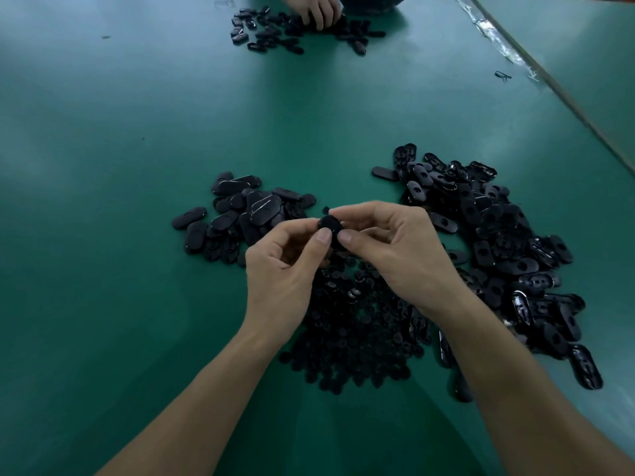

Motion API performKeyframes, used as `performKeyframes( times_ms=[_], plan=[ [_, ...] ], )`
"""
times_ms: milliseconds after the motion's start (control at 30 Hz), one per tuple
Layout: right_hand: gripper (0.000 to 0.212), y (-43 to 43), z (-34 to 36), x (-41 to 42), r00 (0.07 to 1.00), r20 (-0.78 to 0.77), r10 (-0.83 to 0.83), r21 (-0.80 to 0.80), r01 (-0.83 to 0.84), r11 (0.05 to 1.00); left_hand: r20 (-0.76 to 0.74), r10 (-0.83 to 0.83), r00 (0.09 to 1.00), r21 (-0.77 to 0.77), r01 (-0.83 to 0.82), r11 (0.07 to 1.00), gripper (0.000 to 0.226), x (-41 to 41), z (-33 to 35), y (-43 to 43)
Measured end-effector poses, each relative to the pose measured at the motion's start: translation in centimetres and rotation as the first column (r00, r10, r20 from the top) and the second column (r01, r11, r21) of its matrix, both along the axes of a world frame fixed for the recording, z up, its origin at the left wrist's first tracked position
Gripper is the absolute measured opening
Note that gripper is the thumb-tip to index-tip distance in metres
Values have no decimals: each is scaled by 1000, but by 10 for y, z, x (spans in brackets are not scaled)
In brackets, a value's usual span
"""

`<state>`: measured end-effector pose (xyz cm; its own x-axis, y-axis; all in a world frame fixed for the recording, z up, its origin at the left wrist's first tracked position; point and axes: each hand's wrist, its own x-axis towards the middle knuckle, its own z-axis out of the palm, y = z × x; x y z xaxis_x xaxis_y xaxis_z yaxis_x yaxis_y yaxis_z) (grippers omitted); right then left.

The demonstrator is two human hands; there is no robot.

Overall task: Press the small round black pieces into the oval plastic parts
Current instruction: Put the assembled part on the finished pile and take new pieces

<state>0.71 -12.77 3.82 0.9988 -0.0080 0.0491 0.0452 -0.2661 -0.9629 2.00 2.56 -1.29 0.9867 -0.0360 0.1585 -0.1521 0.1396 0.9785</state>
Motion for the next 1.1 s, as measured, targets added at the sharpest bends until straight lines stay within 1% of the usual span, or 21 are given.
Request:
performKeyframes(
  times_ms=[133,200,300,367,433,500,600,733,767,833,900,933,1000,1100],
  plan=[
    [34,-1,3,-1,998,11,68,-47,-67,997,-3,-6,1000,-6,6,1000,12,-1,2,0],
    [31,-1,1,-2,998,-2,61,-46,-61,997,-2,-3,1000,-3,3,1000,9,0,1,0],
    [20,-3,-4,-4,998,-55,-23,-81,19,997,-15,2,1000,-28,-2,1000,4,-1,0,0],
    [8,-4,-6,-4,996,-78,-41,-120,31,992,-17,-2,1000,-40,2,999,3,-1,-1,1],
    [4,-3,-8,-5,996,-71,-45,-111,37,993,-17,-6,1000,-30,6,1000,7,0,-2,1],
    [5,-4,-9,-4,997,-46,-60,-98,55,994,-20,-13,1000,-16,12,1000,10,0,-2,1],
    [9,-4,-10,-3,997,-14,-72,-96,71,993,-14,-24,1000,-9,24,1000,9,-1,-2,1],
    [14,-5,-11,0,992,-5,-123,-66,123,990,-30,3,1000,-66,-5,998,7,-1,-2,1],
    [15,-6,-11,1,990,-5,-144,-115,142,983,-43,12,999,-95,-16,995,7,0,-2,0],
    [15,-6,-12,2,991,-7,-131,-335,121,934,-74,24,997,-151,-35,988,11,2,-3,0],
    [19,-6,-14,0,997,-37,-68,-549,36,835,-90,38,995,-176,-53,983,17,3,-2,-1],
    [21,-5,-16,-1,997,-59,-40,-617,-5,787,-86,42,995,-177,-56,983,18,3,-2,-1],
    [23,-2,-18,-3,996,-83,-19,-684,-44,728,-74,46,996,-168,-58,984,18,3,-2,-1],
    [18,1,-19,-4,999,-41,-23,-689,-12,725,-80,55,995,-166,-68,984,18,4,-3,-1]
  ],
)
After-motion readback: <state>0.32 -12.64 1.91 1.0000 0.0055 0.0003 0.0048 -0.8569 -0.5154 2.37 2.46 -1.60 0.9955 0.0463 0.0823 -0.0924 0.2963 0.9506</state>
